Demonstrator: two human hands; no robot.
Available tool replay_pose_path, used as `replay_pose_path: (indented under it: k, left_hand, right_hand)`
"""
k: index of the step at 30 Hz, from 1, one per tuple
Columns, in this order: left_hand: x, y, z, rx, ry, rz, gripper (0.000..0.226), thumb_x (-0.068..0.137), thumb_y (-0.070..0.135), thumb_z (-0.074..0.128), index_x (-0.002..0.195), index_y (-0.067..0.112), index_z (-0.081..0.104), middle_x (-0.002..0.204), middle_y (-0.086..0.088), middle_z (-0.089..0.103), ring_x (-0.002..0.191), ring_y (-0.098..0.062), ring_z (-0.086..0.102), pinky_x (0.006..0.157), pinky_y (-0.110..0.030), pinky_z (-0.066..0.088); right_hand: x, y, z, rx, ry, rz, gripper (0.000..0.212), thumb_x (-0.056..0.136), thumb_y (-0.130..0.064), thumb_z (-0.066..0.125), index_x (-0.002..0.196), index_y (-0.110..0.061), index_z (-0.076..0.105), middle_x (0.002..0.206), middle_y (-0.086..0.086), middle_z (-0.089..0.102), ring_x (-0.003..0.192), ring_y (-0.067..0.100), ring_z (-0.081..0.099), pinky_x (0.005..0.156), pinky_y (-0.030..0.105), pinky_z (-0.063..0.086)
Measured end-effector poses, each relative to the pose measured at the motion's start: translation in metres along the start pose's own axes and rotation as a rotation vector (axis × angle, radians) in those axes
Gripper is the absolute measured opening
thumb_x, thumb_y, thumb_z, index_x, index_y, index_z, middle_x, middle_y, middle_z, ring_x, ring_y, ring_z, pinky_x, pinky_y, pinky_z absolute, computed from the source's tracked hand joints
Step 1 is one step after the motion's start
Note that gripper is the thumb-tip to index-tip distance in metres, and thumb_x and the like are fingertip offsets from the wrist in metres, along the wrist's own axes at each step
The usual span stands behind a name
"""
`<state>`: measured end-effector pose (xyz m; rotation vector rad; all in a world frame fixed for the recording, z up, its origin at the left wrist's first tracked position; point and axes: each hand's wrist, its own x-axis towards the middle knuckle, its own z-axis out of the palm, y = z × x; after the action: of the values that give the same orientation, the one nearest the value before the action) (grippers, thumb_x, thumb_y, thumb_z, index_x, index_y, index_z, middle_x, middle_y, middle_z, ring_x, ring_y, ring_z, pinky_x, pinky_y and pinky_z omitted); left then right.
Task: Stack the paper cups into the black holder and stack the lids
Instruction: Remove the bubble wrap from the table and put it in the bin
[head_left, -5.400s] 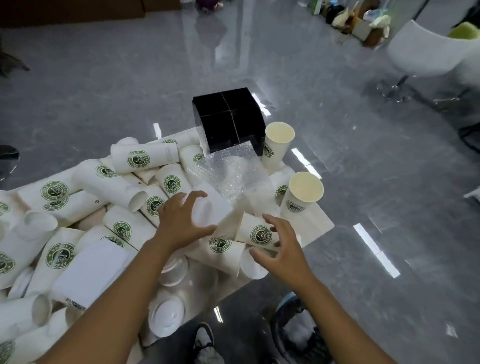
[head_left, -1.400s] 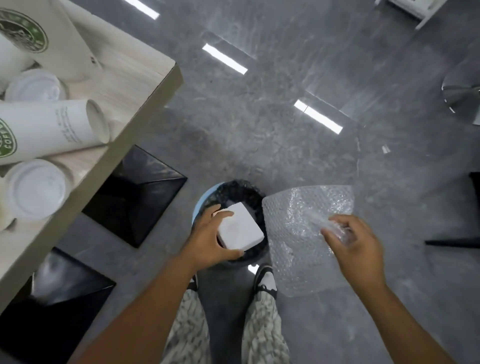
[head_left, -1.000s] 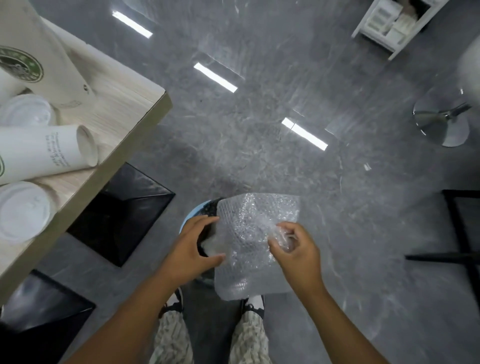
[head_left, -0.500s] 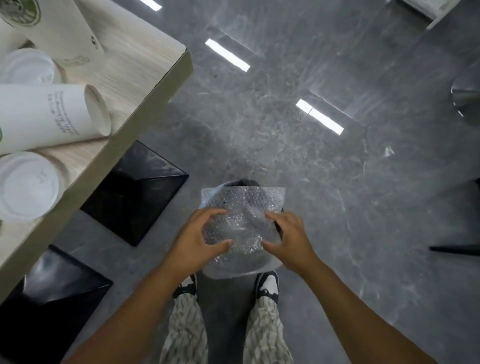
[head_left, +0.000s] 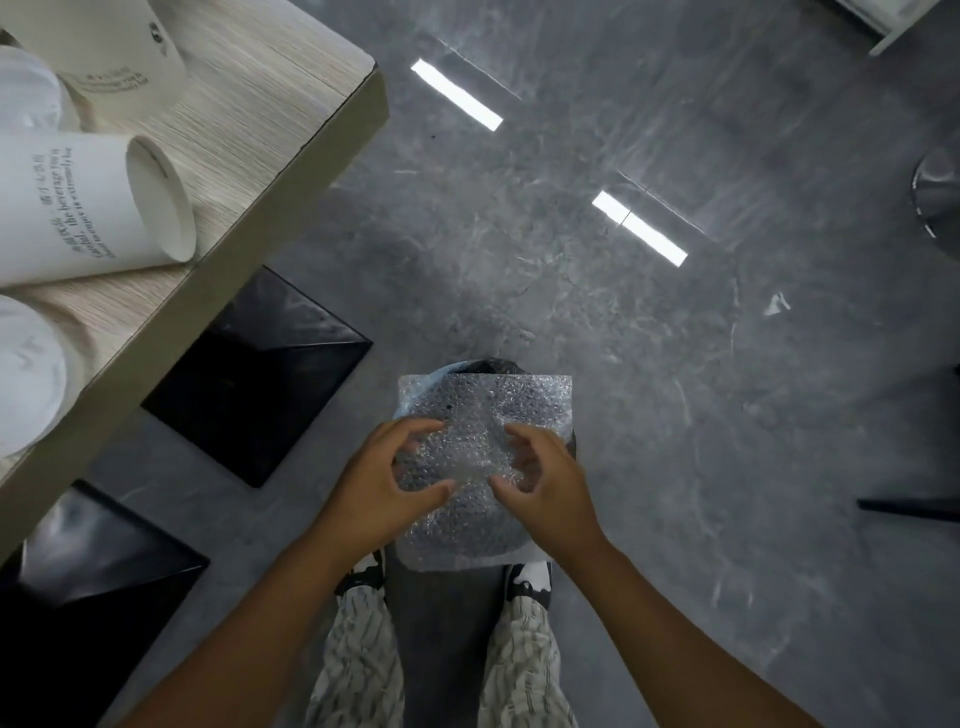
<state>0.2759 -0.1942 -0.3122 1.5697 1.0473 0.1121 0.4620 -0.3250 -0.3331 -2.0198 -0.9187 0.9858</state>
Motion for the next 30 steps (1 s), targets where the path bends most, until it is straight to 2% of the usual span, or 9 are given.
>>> replay_pose_path:
  k: [2,6,12,18,23,25,27,30]
  left_hand:
    - [-0.001,0.000,-0.001,-0.006,0.001,-0.002,0.059,0.080,0.028,0.090,0.128,0.047,0.061,0.135,0.020,0.055,0.123,0.005,0.053,0.101,-0.023,0.049]
    - [-0.001,0.003,-0.009,-0.009,0.016,-0.004,0.060,0.080,0.027,0.090,0.127,0.049,0.061,0.135,0.023,0.057,0.123,0.007,0.054,0.101,-0.023,0.048]
    - [-0.002,0.008,-0.015,-0.014,0.040,0.005,0.057,0.081,0.028,0.089,0.125,0.051,0.061,0.130,0.028,0.057,0.122,0.008,0.054,0.100,-0.023,0.047]
    - [-0.003,0.008,-0.015,0.002,0.027,0.006,0.060,0.082,0.025,0.088,0.128,0.051,0.059,0.134,0.024,0.058,0.125,0.008,0.052,0.099,-0.023,0.046]
    - [-0.003,-0.003,-0.013,0.023,0.010,-0.012,0.065,0.079,0.027,0.090,0.131,0.048,0.058,0.134,0.027,0.056,0.124,0.010,0.051,0.099,-0.022,0.046]
    - [-0.003,-0.007,-0.011,0.022,0.010,-0.024,0.067,0.078,0.027,0.091,0.133,0.047,0.057,0.131,0.029,0.056,0.123,0.011,0.051,0.098,-0.019,0.046]
    - [-0.002,-0.009,-0.011,0.012,0.010,-0.027,0.069,0.078,0.028,0.091,0.133,0.049,0.056,0.132,0.028,0.056,0.122,0.011,0.051,0.098,-0.020,0.047]
    - [-0.005,-0.006,-0.015,0.017,0.015,-0.023,0.068,0.077,0.026,0.091,0.129,0.054,0.056,0.132,0.026,0.057,0.122,0.008,0.053,0.097,-0.020,0.048]
  right_hand:
    - [-0.001,0.000,0.007,0.088,-0.028,0.058,0.068,0.083,-0.017,0.085,0.143,-0.026,0.055,0.125,-0.011,0.060,0.106,0.007,0.062,0.083,0.018,0.056]
    - [0.001,-0.002,0.011,0.134,-0.089,0.130,0.076,0.083,-0.021,0.085,0.150,-0.029,0.049,0.136,-0.011,0.060,0.116,0.003,0.063,0.090,0.018,0.055]
    - [0.000,-0.007,0.006,0.137,-0.088,0.159,0.076,0.087,-0.019,0.082,0.153,-0.026,0.044,0.134,-0.012,0.061,0.121,0.000,0.060,0.096,0.021,0.054]
    - [0.000,-0.003,0.012,0.111,-0.110,0.166,0.074,0.089,-0.020,0.081,0.153,-0.029,0.045,0.137,-0.011,0.059,0.123,-0.001,0.057,0.094,0.011,0.050]
    - [0.012,0.011,0.025,0.035,-0.174,0.184,0.075,0.086,-0.022,0.082,0.147,-0.040,0.043,0.140,-0.006,0.058,0.125,-0.001,0.054,0.097,0.004,0.041]
    - [0.020,0.018,0.029,-0.017,-0.204,0.200,0.077,0.084,-0.028,0.083,0.150,-0.035,0.044,0.142,-0.005,0.057,0.126,0.005,0.055,0.101,0.011,0.041]
    - [0.025,0.022,0.030,-0.034,-0.221,0.210,0.080,0.083,-0.029,0.083,0.153,-0.031,0.043,0.143,-0.004,0.057,0.127,0.010,0.055,0.106,0.024,0.045]
    - [0.022,0.015,0.025,0.048,-0.199,0.218,0.077,0.085,-0.021,0.083,0.152,-0.030,0.044,0.142,-0.005,0.057,0.128,0.010,0.055,0.110,0.032,0.048]
